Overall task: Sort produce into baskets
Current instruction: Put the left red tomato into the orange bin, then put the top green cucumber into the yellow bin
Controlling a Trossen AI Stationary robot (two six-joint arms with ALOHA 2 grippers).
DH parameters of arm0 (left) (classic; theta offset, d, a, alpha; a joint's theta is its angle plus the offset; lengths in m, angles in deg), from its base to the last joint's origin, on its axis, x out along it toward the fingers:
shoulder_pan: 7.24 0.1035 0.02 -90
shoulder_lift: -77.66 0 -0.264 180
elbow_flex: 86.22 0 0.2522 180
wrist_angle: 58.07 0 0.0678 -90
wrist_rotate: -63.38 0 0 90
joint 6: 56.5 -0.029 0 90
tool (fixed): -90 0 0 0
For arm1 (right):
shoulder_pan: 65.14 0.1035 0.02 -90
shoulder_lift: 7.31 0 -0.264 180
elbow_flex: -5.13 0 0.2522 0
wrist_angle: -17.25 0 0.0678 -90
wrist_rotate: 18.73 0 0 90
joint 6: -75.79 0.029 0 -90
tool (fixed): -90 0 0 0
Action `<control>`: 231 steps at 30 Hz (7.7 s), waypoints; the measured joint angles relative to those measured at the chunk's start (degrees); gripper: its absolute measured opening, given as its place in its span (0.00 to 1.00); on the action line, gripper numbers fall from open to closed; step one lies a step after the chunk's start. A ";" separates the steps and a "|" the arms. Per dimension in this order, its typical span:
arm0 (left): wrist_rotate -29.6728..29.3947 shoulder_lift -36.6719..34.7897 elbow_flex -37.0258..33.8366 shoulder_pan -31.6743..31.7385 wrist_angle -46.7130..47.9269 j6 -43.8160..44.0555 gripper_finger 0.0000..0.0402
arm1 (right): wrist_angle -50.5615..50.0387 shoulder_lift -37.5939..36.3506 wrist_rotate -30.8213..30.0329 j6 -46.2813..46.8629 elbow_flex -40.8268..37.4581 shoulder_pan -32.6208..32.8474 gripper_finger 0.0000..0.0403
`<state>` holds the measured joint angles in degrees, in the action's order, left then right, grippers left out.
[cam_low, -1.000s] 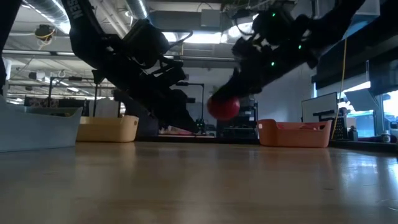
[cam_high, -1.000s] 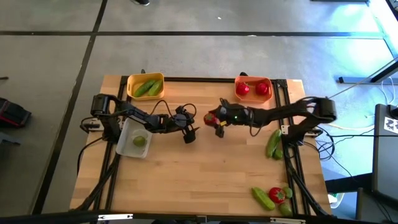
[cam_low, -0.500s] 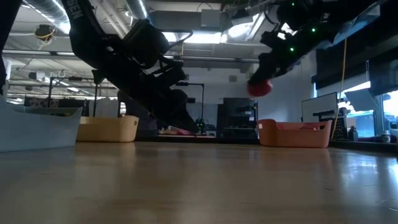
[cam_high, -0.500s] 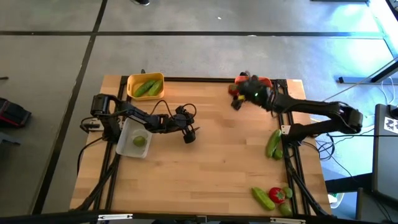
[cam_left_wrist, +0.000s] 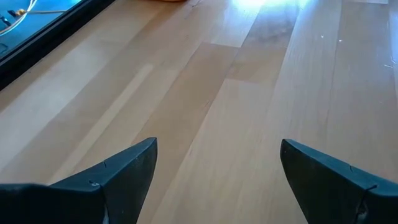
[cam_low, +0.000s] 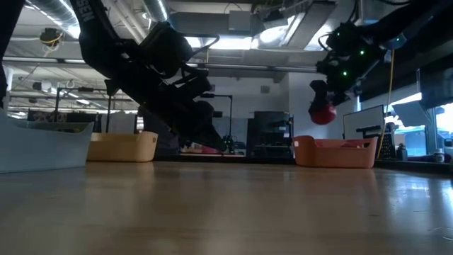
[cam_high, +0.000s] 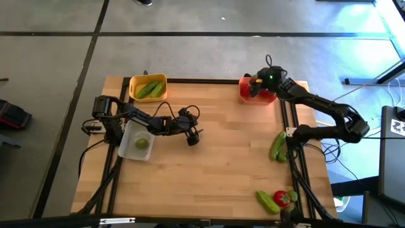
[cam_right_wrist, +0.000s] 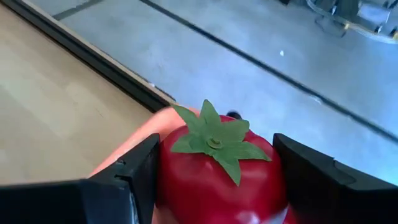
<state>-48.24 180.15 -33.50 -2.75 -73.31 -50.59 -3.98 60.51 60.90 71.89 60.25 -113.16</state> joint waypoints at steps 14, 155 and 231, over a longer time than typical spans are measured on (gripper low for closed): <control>0.02 0.00 0.00 0.04 0.00 -0.24 0.84 | 2.84 11.23 -3.37 0.70 -1.38 -2.81 0.64; 0.04 0.00 0.02 -2.21 -0.44 4.02 0.84 | -57.23 14.20 28.42 56.15 -3.80 49.88 0.79; 12.34 -28.36 -0.02 3.03 17.64 7.54 0.84 | 3.96 14.18 -1.65 14.20 0.66 47.17 0.28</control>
<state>-35.91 151.80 -33.52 0.28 -55.67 -43.05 -0.03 74.69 59.25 86.08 60.91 -65.99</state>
